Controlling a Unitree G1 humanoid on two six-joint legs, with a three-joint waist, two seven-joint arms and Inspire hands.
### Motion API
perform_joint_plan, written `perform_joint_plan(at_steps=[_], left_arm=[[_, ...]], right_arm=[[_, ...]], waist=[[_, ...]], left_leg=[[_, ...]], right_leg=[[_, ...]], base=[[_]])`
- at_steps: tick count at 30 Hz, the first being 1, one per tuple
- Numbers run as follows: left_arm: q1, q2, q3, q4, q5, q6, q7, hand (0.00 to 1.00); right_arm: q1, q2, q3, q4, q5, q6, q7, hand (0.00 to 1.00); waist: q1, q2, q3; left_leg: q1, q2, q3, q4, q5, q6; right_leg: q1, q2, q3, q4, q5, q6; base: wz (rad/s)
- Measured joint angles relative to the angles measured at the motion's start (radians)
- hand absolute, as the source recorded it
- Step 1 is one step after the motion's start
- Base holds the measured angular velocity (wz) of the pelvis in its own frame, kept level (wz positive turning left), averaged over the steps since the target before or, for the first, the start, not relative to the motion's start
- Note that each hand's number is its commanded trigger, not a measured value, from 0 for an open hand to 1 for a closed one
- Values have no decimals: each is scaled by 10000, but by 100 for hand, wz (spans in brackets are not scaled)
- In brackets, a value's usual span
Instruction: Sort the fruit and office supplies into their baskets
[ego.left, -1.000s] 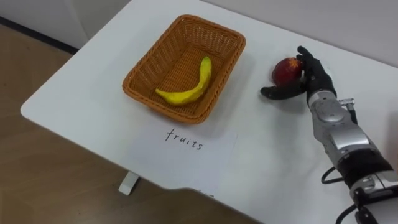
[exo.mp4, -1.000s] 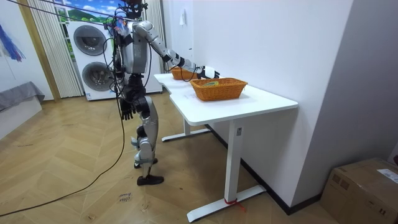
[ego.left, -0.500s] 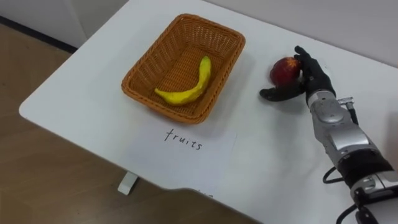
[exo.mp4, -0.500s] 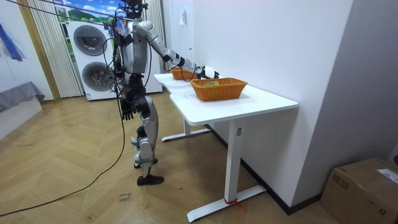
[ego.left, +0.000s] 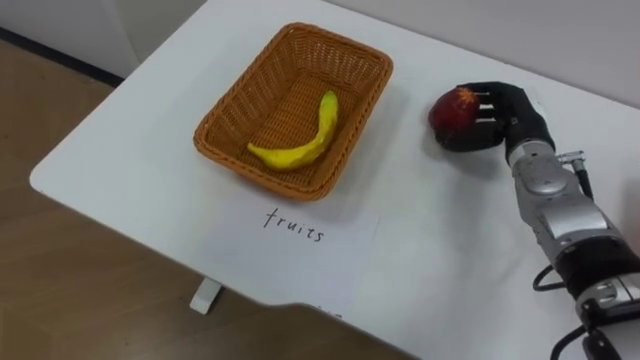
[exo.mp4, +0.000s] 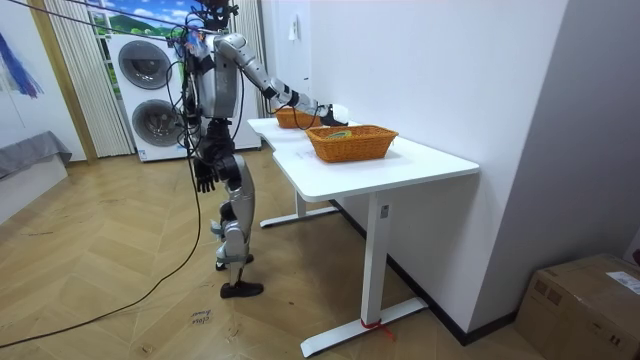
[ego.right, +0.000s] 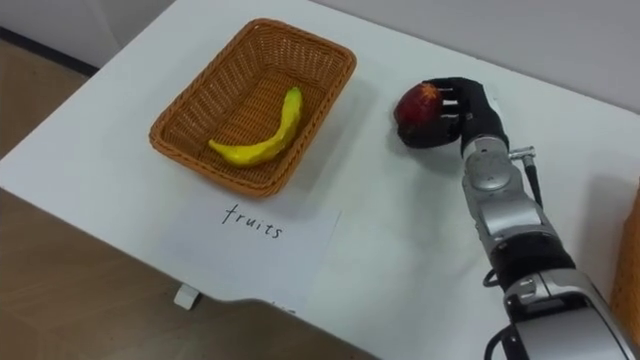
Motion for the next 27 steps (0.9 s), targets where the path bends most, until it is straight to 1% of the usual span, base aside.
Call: perform_joint_plan(at_steps=[3,6,11,18,24,27], left_arm=[[-4,6,13,-4,0,-5,1,0],[-4,34,12,-2,0,-3,1,0],[-3,141,53,18,1,0,-2,0],[-3,148,123,14,1,1,-6,0],[8,149,120,5,-1,-3,2,0],[20,163,144,-12,-9,-16,11,0]], right_arm=[[-1,144,46,2,1,-159,242,100],[-4,174,170,2,0,-195,506,100],[-3,179,271,1,-27,-197,744,100],[-3,180,262,1,-29,-196,1077,100],[1,188,251,16,1,-208,1128,100],[45,196,236,-84,10,-238,1118,100]], waist=[[0,3,0],[14,-1,-2],[16,-19,-13],[16,-70,-33],[9,-93,-13],[-30,-100,-18]], left_leg=[[-10,-3,-10,0,0,0],[-17,-10,-22,7,1,-1],[-3,-10,-22,8,12,-16],[1,-6,-23,10,18,-23],[1,-7,-40,23,18,-24],[-2,-10,-63,20,19,-27]], right_leg=[[12,0,-4,-1,0,0],[30,-3,-9,1,0,-1],[43,1,1,2,1,-2],[44,9,35,2,4,-6],[63,11,-1,0,7,-12],[66,10,-27,-10,7,-12]], base=[[0],[0],[0],[0],[0],[0]])
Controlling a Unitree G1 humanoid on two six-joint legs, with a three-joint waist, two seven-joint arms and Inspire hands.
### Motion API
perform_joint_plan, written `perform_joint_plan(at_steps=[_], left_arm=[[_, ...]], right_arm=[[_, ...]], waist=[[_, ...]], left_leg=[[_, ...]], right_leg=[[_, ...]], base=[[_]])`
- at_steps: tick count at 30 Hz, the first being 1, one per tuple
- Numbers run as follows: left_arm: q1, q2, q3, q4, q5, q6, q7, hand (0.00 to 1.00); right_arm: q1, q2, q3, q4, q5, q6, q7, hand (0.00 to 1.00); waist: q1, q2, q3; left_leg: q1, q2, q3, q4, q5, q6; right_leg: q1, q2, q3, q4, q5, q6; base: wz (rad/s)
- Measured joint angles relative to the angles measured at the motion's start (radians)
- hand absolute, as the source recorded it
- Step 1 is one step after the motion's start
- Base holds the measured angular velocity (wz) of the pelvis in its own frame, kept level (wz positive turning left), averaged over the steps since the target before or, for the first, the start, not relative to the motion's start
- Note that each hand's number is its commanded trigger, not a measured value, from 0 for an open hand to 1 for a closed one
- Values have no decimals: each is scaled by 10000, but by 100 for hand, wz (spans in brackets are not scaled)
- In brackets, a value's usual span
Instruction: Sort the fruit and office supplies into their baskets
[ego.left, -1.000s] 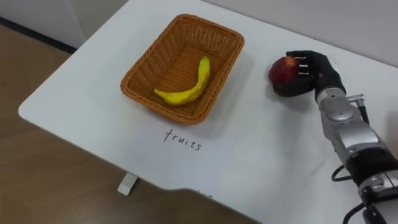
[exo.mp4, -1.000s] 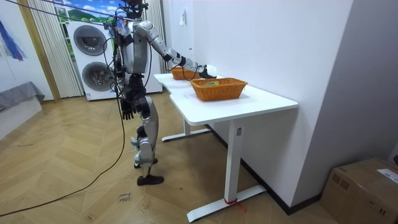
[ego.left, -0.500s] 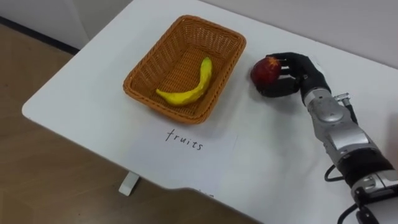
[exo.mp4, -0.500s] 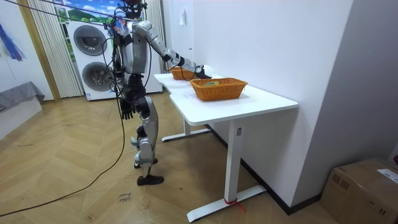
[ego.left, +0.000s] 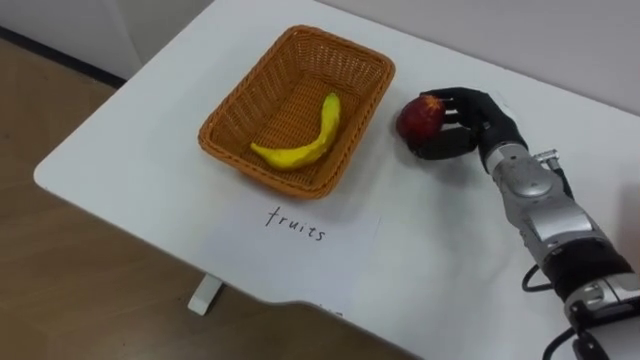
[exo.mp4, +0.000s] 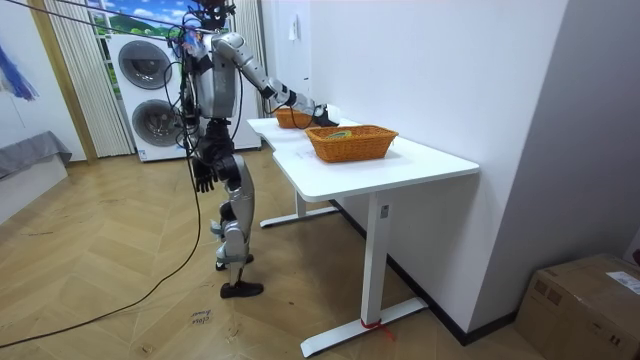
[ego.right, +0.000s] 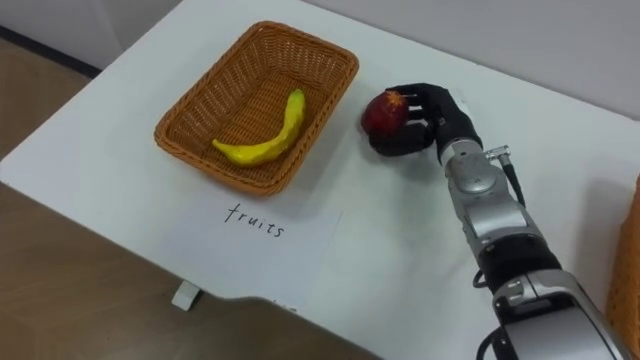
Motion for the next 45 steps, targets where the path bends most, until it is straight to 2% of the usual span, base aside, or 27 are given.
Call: perform_joint_plan(at_steps=[6,9,14,16,19,23,26,29,33,36,45], left_arm=[[-39,0,169,58,-28,-16,-34,0],[-18,2,270,66,-389,-15,-36,0],[24,-5,263,42,-385,-2,-20,0],[48,-9,265,38,-394,0,14,0],[131,-9,281,-2,-424,0,213,0],[191,-89,485,-3,-803,-1,454,0],[193,-272,696,-30,-796,-47,601,0],[204,-430,867,-47,-827,-166,640,0],[136,-405,859,-94,-1164,-221,590,0],[130,-404,858,-159,-1166,-224,556,0],[226,-434,863,-476,-1153,-227,535,0]], right_arm=[[671,-15,12,-1042,-13,9,-65,100],[804,-15,10,-1112,7,10,-70,100],[988,-18,11,-1496,12,334,-64,100],[1142,-30,10,-1753,28,410,-69,100],[1601,-32,-91,-2155,121,413,-112,100],[2151,-30,-321,-2361,335,428,-369,100],[2485,-29,-605,-2599,331,593,-577,100],[2730,-17,-791,-2756,312,607,-803,100],[3151,-4,-1074,-3837,251,656,-1011,100],[3259,0,-1087,-4442,234,658,-1075,100],[3279,-1,-1105,-5697,235,848,-1047,100]], waist=[[-32,-34,-24],[-54,-27,-20],[-257,-30,-45],[-297,-4,-72],[-537,129,-217],[-612,360,-262],[-748,525,-258],[-853,549,-251],[-1115,532,-245],[-1163,535,-241],[-1338,596,-216]], left_leg=[[16,-1,25,-2,0,1],[122,-4,15,-4,0,1],[128,-15,-33,10,-1,0],[155,-7,36,14,-2,1],[200,-17,124,31,8,19],[724,-26,151,-188,26,48],[1129,-76,160,-405,28,57],[1583,-97,346,-581,45,83],[1795,-158,506,-647,44,134],[1963,-169,584,-648,30,177],[2097,-168,601,-807,27,181]], right_leg=[[0,-9,21,-1,0,0],[104,-9,21,-11,0,1],[249,16,21,-148,-2,3],[246,14,69,-155,-2,3],[277,-32,12,-136,2,13],[659,-83,14,-138,-20,68],[1038,-129,33,-137,-86,143],[1378,-232,144,-151,-175,174],[1543,-250,194,-177,-249,234],[1640,-246,381,-179,-242,255],[1672,-228,542,-176,-271,300]], base=[[0],[1],[5],[-4],[5],[-1],[0],[-9],[-4],[-10],[0]])
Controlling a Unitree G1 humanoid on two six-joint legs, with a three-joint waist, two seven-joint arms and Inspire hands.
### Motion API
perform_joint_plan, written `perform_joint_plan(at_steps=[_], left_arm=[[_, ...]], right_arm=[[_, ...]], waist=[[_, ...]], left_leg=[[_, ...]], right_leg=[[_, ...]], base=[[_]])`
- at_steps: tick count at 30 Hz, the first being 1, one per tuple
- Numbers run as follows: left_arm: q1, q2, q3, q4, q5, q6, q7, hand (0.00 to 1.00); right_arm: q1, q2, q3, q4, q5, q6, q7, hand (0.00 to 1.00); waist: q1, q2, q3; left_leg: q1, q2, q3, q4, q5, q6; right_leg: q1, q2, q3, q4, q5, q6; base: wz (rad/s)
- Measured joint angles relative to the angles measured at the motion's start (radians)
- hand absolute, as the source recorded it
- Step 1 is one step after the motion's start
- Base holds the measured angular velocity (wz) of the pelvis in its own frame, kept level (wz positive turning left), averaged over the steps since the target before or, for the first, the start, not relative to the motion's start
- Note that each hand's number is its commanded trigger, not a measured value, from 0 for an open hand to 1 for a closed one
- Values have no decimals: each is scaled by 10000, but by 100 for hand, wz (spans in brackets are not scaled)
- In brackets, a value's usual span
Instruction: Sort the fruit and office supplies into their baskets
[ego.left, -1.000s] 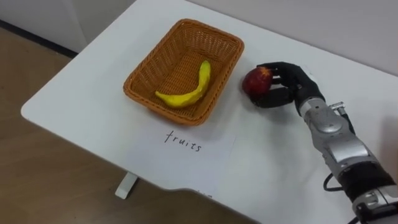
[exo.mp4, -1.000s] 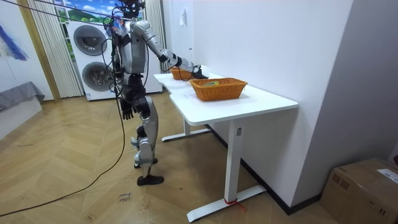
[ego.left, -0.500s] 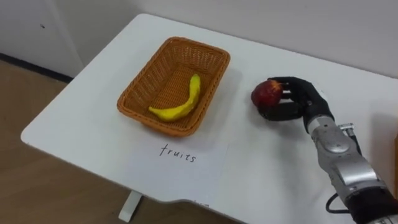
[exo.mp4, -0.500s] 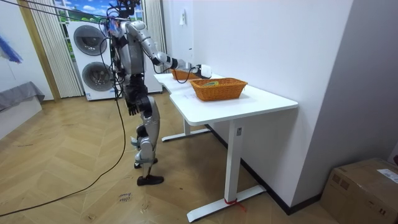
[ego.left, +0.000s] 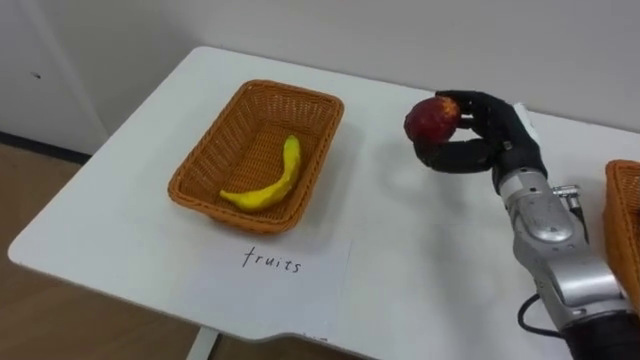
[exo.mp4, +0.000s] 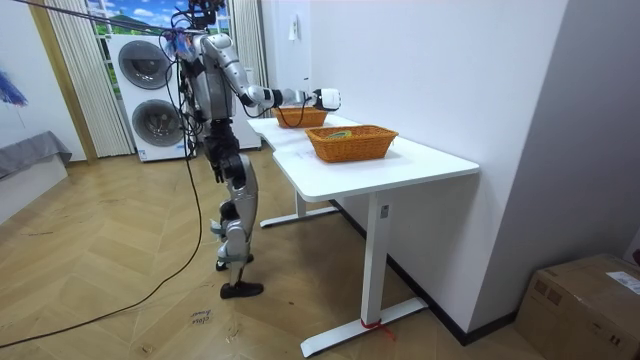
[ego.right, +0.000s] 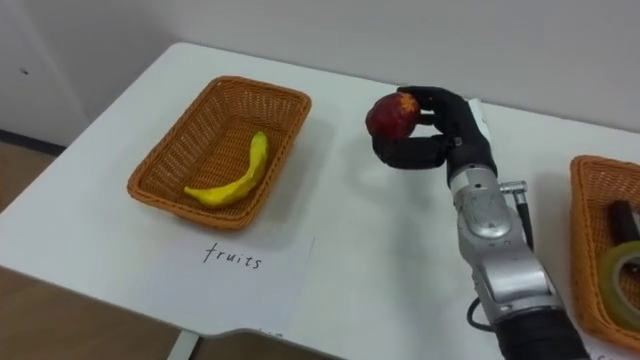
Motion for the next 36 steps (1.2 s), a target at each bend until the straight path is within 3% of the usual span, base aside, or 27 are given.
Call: perform_joint_plan(at_steps=[9,16,26,31,36], left_arm=[[216,-18,336,84,4,-213,-222,0],[217,18,395,136,8,-297,-376,0],[216,13,399,327,71,-372,-574,0],[170,20,468,433,60,-380,-543,0],[110,15,493,488,51,-377,-542,0]], right_arm=[[3,1,-412,-957,-421,4,183,100],[3,5,-413,-1289,-843,3,767,100],[-10,24,-402,-1710,-1129,103,1465,100],[-10,20,-387,-2004,-1135,366,1510,100],[-30,22,-281,-2099,-1202,375,1509,100]], waist=[[-2,-93,-27],[8,-185,0],[337,-271,43],[549,-348,46],[821,-409,44]], left_leg=[[17,12,31,-54,-5,7],[20,14,49,-46,-7,6],[78,5,29,-53,-7,5],[7,6,-9,-61,-6,4],[15,2,-105,-32,-5,4]], right_leg=[[-69,51,411,30,-2,3],[-30,54,430,55,0,2],[52,54,399,41,1,0],[-4,52,312,46,0,0],[8,52,234,42,0,1]], base=[[-2],[0],[0],[2],[4]])
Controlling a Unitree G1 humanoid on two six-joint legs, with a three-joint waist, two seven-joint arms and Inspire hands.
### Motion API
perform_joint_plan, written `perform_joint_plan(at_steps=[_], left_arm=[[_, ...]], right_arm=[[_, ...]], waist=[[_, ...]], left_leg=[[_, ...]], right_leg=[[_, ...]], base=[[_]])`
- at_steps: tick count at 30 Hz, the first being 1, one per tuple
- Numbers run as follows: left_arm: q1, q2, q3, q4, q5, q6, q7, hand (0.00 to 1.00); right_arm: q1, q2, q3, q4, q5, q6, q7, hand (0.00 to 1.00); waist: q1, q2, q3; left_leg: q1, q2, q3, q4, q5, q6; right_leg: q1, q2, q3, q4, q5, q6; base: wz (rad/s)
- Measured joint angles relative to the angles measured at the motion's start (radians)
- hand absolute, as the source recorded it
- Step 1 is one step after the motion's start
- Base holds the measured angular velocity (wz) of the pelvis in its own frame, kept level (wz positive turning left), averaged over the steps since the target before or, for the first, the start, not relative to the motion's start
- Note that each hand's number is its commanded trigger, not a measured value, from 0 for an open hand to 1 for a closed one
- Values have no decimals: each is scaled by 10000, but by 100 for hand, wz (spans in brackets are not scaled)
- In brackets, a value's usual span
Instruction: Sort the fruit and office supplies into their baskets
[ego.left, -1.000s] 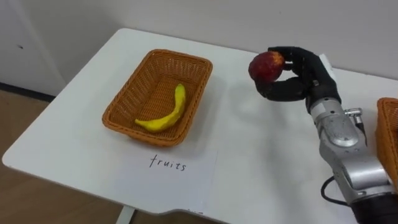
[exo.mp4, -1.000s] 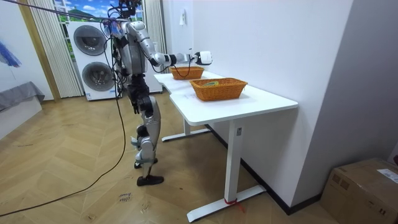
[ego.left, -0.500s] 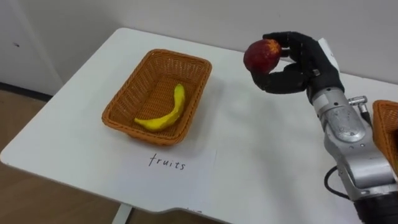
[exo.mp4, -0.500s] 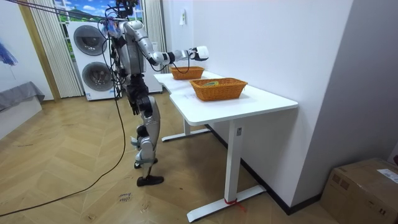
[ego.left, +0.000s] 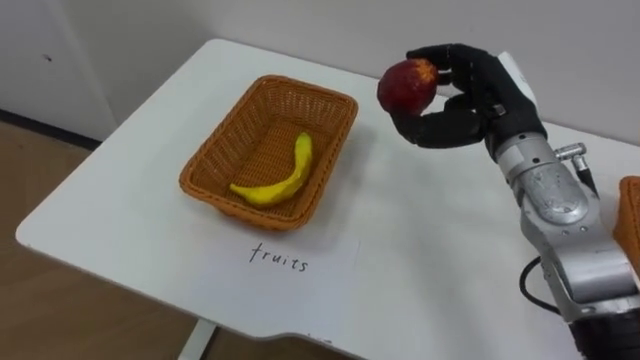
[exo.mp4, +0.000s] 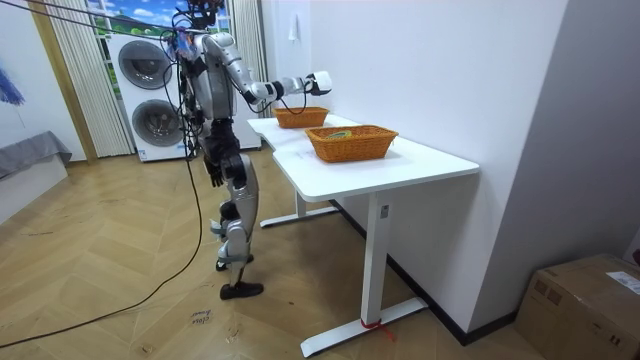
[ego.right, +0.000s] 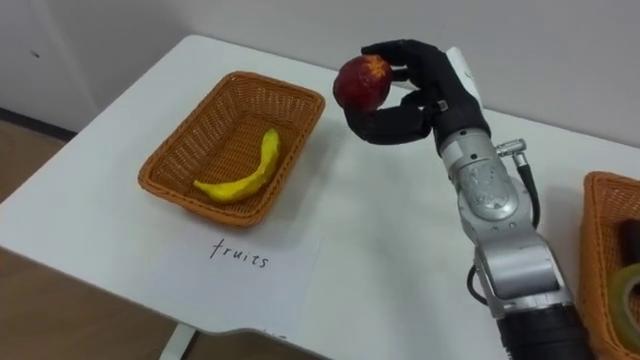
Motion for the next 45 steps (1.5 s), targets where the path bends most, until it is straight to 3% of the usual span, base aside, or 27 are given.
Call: perform_joint_plan(at_steps=[4,9,22,33,34,35,36,37,45], left_arm=[[1,16,-8,-2,-64,13,7,0],[6,-23,0,-103,-42,39,3,0],[80,30,93,-123,-35,308,87,0],[116,31,78,-108,-21,437,383,0],[116,30,74,-108,-15,454,401,0],[121,30,71,-107,6,488,412,0],[125,27,69,-106,16,524,425,0],[125,27,69,-106,34,541,432,0],[165,9,67,-69,544,710,448,0]], right_arm=[[0,21,399,1,-5,55,11,100],[-4,411,773,9,-320,295,237,100],[-103,446,1405,525,-444,721,572,100],[-403,460,1573,872,-630,797,582,100],[-403,462,1584,873,-630,797,582,60],[-403,462,1608,873,-630,797,582,42],[-403,462,1615,873,-628,797,582,8],[-403,462,1615,873,-604,797,582,0],[-401,542,1947,900,-565,798,609,0]], waist=[[34,-51,28],[289,-44,47],[1006,-228,101],[1104,-274,102],[1108,-271,104],[1109,-272,104],[1110,-275,102],[1114,-276,101],[1131,-267,106]], left_leg=[[-16,-12,-193,22,0,-1],[-52,-18,-173,19,-2,-3],[-201,-25,-182,141,-15,-8],[-281,-22,-185,180,-16,-8],[-281,-22,-185,180,-16,-9],[-281,-21,-184,180,-16,-8],[-281,-21,-184,180,-16,-9],[-282,-21,-184,177,-16,-9],[-257,-8,-173,172,-20,-16]], right_leg=[[55,-1,-137,-3,0,0],[60,-1,-162,-13,0,0],[27,-34,-368,-12,0,0],[-37,-34,-379,-7,1,-1],[-38,-34,-379,-8,1,-1],[-41,-34,-379,-7,1,-1],[-42,-34,-378,-6,1,-1],[-45,-32,-369,-5,1,-1],[-32,-19,-362,-7,1,-1]], base=[[12],[0],[2],[0],[0],[0],[0],[0],[0]])
